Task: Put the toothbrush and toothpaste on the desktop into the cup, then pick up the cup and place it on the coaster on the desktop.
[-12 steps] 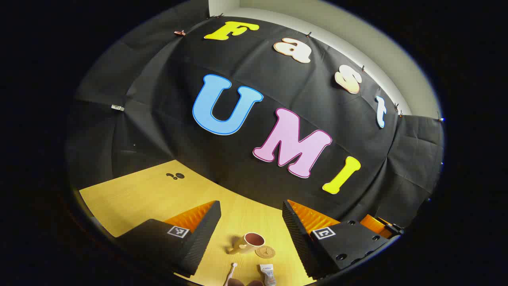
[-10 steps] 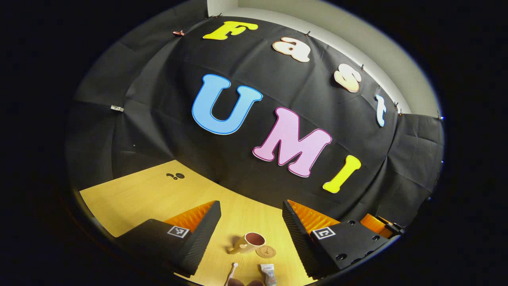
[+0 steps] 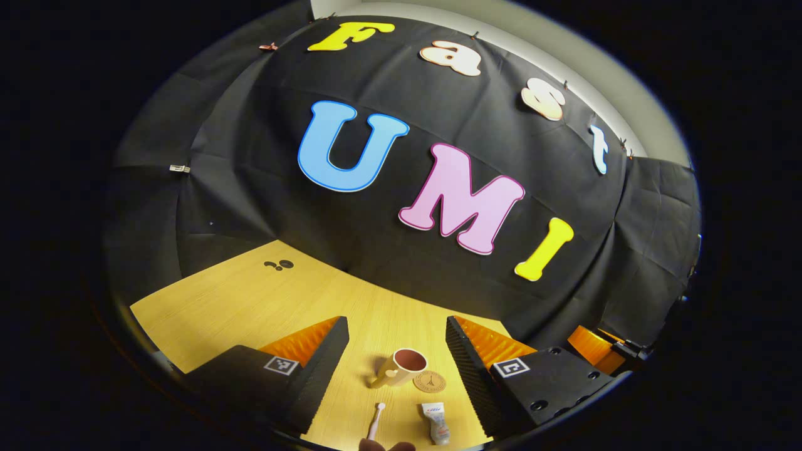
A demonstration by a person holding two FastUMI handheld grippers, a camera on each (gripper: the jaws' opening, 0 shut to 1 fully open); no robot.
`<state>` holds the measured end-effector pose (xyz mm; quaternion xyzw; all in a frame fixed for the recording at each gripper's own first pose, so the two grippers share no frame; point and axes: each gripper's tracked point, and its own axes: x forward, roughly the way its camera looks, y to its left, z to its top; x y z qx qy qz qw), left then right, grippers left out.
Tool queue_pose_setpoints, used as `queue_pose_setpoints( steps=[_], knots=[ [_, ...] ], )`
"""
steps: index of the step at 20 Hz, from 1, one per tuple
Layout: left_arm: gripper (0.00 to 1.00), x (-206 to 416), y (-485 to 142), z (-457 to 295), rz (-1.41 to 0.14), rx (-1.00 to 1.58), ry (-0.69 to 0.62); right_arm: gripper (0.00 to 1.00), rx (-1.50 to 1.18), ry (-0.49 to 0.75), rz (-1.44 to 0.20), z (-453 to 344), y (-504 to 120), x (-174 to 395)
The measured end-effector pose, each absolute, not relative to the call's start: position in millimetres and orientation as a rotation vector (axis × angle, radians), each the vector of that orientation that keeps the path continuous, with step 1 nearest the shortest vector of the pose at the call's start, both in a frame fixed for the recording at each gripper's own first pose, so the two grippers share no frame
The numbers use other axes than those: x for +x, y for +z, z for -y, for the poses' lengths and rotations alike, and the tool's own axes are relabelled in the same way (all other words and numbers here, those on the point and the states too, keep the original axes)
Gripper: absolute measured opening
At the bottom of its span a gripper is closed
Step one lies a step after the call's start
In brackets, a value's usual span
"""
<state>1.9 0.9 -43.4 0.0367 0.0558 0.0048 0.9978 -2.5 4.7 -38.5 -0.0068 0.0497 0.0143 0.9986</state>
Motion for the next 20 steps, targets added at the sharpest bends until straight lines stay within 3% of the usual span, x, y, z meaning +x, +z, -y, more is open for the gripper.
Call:
queue_pose_setpoints(
  steps=[20],
  knots=[
    [0.96, -28.4, -257.1, -48.6, -0.746, 0.24, 0.093, 0.98, -0.079, 0.166, -0.873, -33.7, -289.6, -27.3]
  ],
)
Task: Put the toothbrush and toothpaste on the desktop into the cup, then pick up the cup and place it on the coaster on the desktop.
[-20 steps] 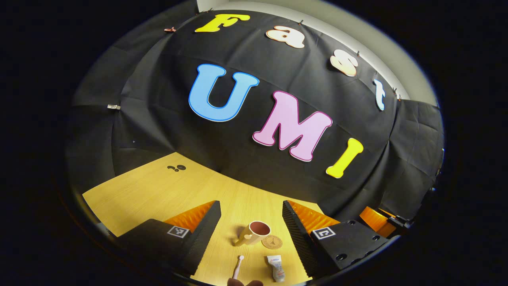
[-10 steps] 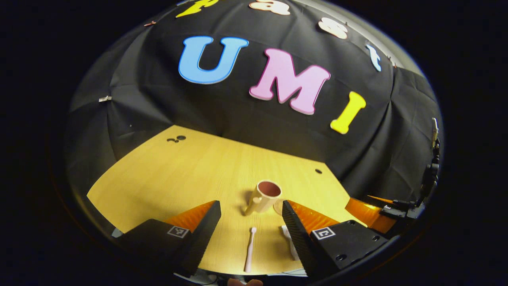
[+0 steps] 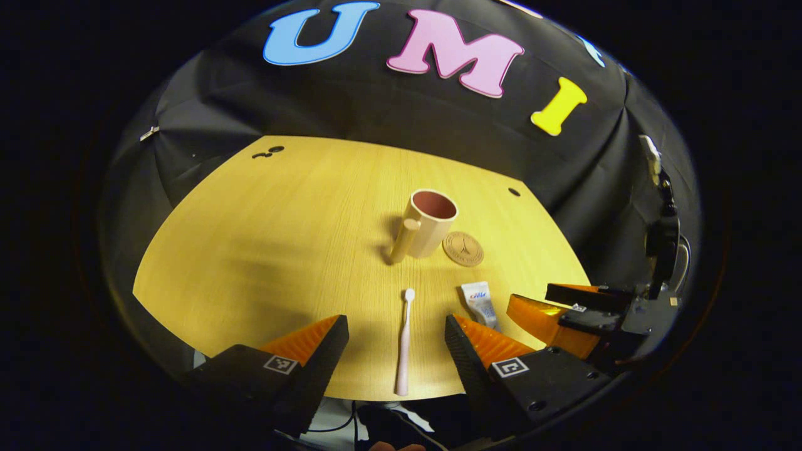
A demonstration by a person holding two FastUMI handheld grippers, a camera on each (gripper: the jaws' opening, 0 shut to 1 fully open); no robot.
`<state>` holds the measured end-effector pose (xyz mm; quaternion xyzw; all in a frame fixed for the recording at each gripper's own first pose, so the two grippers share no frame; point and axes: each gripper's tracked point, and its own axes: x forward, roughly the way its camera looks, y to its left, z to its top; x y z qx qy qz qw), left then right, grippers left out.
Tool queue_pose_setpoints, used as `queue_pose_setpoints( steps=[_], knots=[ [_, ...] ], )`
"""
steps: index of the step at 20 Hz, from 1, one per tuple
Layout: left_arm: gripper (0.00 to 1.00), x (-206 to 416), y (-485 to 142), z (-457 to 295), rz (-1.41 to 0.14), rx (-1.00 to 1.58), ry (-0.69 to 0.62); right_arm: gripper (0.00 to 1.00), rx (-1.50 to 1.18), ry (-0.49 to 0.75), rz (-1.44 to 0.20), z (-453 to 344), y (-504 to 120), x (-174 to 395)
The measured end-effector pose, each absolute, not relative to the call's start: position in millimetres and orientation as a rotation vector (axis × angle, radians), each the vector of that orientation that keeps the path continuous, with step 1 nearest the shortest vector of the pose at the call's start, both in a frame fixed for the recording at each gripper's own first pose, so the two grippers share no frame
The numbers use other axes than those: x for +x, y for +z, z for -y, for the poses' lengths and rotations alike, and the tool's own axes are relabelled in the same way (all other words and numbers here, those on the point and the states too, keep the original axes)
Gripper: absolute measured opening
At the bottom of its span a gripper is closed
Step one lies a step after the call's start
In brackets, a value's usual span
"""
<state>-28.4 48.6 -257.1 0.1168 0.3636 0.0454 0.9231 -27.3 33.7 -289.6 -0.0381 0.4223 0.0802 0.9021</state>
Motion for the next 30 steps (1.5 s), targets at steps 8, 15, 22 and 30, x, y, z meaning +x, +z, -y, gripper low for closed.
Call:
queue_pose_setpoints(
  steps=[8, 15, 22, 30],
  knots=[
    [0.96, -27.4, -285.8, -68.4, -0.853, 0.241, 0.14, 0.96, -0.11, 0.13, -1.117, -31.0, -353.8, -31.4],
    [0.96, -18.6, -303.4, -76.1, -0.941, 0.263, 0.135, 0.88, -0.108, 0.099, -1.223, -34.4, -375.5, -28.7],
    [0.87, -19.7, -318.3, -74.2, -1.001, 0.276, 0.144, 0.58, -0.165, 0.121, -1.288, -29.6, -381.1, -31.6],
    [0.91, -16.3, -343.1, -64.1, -1.066, 0.296, 0.143, 0.26, -0.157, 0.239, -1.275, -27.5, -377.3, -35.8]
  ],
)
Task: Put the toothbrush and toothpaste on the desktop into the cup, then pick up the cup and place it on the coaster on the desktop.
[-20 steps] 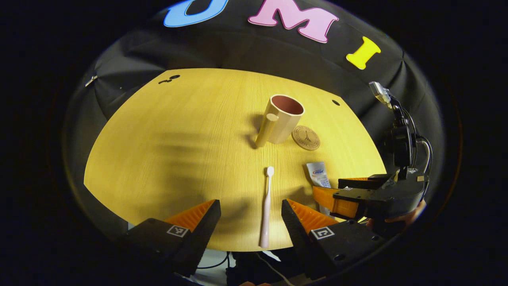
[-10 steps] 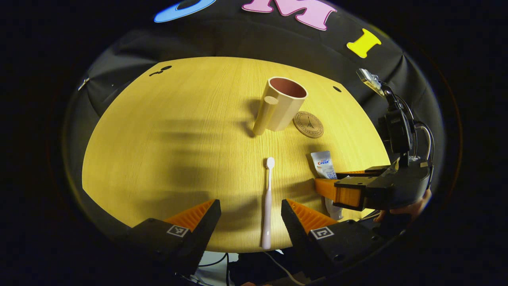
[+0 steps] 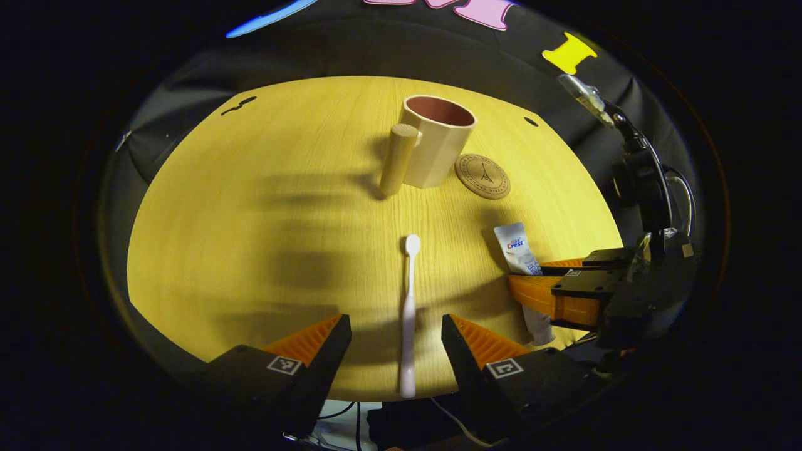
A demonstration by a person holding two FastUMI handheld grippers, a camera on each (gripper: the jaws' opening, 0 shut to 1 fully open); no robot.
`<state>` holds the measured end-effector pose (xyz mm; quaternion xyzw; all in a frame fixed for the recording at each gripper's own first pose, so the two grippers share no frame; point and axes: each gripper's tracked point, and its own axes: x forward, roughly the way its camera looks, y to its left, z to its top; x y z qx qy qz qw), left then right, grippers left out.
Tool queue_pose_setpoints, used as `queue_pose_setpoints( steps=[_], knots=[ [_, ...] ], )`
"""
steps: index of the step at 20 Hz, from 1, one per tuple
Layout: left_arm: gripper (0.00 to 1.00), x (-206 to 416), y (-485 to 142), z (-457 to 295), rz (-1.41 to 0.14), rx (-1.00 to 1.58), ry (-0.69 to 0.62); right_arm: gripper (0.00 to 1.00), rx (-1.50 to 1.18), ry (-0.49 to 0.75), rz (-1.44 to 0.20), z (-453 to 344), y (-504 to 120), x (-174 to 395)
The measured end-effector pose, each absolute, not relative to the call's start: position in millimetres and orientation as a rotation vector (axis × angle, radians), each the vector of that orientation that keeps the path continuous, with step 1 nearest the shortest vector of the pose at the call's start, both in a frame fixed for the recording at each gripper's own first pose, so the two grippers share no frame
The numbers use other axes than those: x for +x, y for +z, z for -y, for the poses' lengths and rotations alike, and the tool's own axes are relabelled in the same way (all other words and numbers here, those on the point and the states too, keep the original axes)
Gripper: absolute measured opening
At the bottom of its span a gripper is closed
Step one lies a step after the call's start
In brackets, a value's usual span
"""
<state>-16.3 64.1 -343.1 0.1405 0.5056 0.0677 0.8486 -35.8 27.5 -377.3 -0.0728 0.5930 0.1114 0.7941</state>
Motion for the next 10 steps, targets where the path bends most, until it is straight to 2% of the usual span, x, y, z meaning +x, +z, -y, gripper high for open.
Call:
queue_pose_setpoints(
  steps=[1, 4, 10],
  knots=[
    [0.91, -15.8, -347.1, -63.5, -1.074, 0.294, 0.142, 0.22, -0.107, 0.246, -1.268, -27.6, -375.2, -34.7],
    [0.89, -11.3, -354.1, -63.0, -1.102, 0.295, 0.151, 0.22, -0.007, 0.257, -1.233, -19.1, -366.6, -30.5],
    [0.86, 1.8, -359.8, -64.7, -1.145, 0.309, 0.202, 0.21, 0.002, 0.313, -1.191, 8.7, -345.5, -34.1]
  ],
)
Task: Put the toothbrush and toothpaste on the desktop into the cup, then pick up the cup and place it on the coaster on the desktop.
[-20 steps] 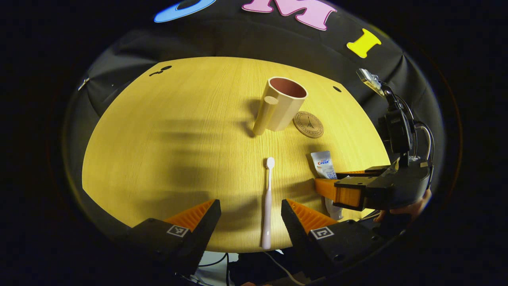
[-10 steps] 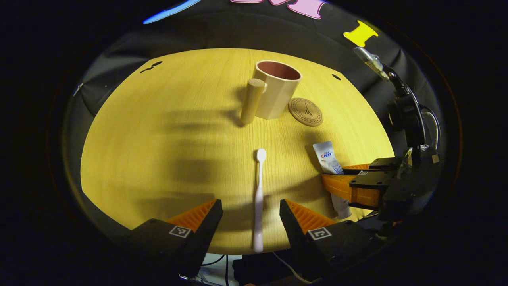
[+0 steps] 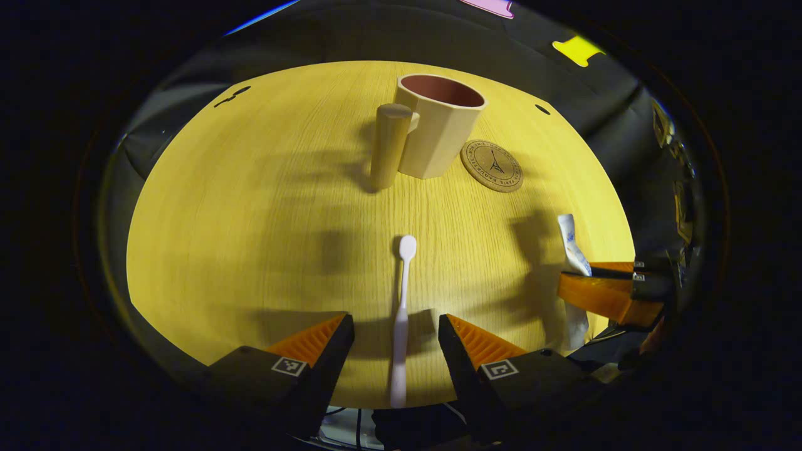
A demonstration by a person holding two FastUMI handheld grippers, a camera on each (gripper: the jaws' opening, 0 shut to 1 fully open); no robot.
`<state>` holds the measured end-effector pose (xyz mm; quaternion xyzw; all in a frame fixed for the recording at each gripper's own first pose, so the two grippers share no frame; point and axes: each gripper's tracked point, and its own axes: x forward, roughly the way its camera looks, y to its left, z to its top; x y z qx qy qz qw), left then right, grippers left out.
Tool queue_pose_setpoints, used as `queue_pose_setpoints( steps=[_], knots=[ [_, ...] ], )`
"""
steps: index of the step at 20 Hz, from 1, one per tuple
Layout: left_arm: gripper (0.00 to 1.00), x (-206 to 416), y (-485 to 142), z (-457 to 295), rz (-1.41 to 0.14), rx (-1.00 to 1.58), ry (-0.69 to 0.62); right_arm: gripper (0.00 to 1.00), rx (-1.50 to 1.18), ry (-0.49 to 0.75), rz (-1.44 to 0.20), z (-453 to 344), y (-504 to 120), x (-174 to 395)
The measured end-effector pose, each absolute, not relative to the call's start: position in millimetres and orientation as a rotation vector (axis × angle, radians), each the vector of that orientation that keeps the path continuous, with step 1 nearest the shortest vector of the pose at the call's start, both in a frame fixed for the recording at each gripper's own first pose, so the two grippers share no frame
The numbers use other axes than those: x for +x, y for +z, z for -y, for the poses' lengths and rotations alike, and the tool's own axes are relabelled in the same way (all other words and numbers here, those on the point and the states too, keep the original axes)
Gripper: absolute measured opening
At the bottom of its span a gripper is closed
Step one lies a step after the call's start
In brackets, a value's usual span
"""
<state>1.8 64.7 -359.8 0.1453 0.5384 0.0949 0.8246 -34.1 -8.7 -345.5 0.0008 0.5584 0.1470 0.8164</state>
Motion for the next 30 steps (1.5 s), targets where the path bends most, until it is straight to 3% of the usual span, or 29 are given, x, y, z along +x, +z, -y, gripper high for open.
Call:
queue_pose_setpoints(
  steps=[4, 6, 7, 8, 9, 12, 16, 18, 25, 30],
  knots=[
    [0.82, 2.4, -359.6, -72.8, -1.206, 0.423, 0.248, 0.22, 0.044, 0.287, -1.197, 27.9, -345.1, -31.3],
    [0.75, 0.7, -362.4, -69.3, -1.231, 0.462, 0.24, 0.21, 0.072, 0.263, -1.181, 37.5, -342.0, -22.9],
    [0.8, 2.4, -364.9, -67.0, -1.234, 0.459, 0.25, 0.22, 0.084, 0.251, -1.171, 41.7, -340.9, -17.7],
    [0.64, 3.7, -365.5, -66.4, -1.223, 0.44, 0.273, 0.21, 0.099, 0.242, -1.163, 44.8, -339.9, -13.5],
    [0.61, 3.8, -365.3, -66.3, -1.222, 0.417, 0.298, 0.22, 0.117, 0.236, -1.156, 47.0, -337.9, -10.2],
    [0.38, 5.8, -370.4, -62.2, -1.263, 0.419, 0.316, 0.21, 0.149, 0.22, -1.128, 56.1, -328.1, -5.2],
    [0.15, 6.7, -371.8, -54.2, -1.273, 0.489, 0.269, 0.21, 0.162, 0.191, -1.095, 63.2, -321.8, -6.7],
    [0.09, 9.2, -373.4, -54.6, -1.268, 0.492, 0.247, 0.21, 0.168, 0.177, -1.076, 66.2, -317.4, -8.6],
    [0.06, 6.9, -363.6, -50.5, -1.175, 0.36, 0.084, 0.21, 0.191, 0.17, -0.945, 65.4, -273.8, -15.5],
    [0.06, 7.7, -310.5, -39.7, -0.995, 0.257, -0.033, 0.21, 0.254, 0.208, -0.745, 28.8, -222.7, -5.6]
  ],
)
